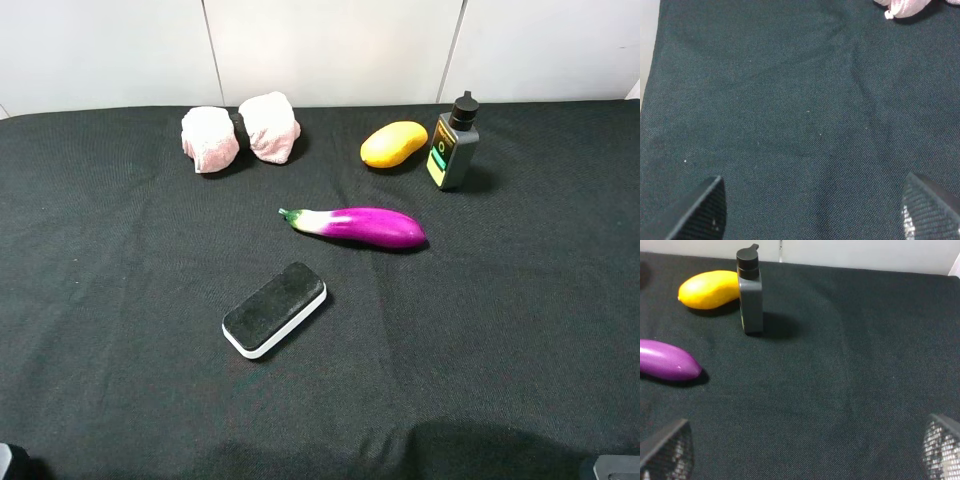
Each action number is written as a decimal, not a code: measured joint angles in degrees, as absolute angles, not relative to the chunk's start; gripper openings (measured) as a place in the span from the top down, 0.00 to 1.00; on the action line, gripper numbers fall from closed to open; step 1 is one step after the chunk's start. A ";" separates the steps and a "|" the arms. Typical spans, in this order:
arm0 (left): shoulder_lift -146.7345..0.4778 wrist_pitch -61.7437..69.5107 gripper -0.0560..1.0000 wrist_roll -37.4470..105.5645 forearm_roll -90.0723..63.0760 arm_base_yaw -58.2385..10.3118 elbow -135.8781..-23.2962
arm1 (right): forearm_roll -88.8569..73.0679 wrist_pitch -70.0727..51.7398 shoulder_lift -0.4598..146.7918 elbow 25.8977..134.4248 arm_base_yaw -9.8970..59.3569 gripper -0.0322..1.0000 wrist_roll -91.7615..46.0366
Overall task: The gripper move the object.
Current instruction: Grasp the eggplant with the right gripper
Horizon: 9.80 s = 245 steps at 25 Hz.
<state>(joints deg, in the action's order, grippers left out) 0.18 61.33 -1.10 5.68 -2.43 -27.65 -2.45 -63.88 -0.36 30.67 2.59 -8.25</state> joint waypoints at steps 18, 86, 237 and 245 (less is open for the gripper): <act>0.18 61.33 0.28 -1.10 5.68 -2.43 -27.65 | -2.45 -63.90 -0.36 30.67 2.59 0.30 -8.25; 0.18 61.33 0.28 -1.10 5.68 -2.43 -27.65 | -3.80 -67.66 67.74 70.73 2.59 0.30 -20.45; 0.18 61.33 0.28 -1.10 5.68 -2.43 -27.65 | -4.40 -42.24 121.33 74.94 36.87 0.30 -30.20; 0.18 61.33 0.28 -1.10 5.68 -2.43 -27.65 | -3.91 -41.98 121.33 74.94 36.87 0.30 -30.20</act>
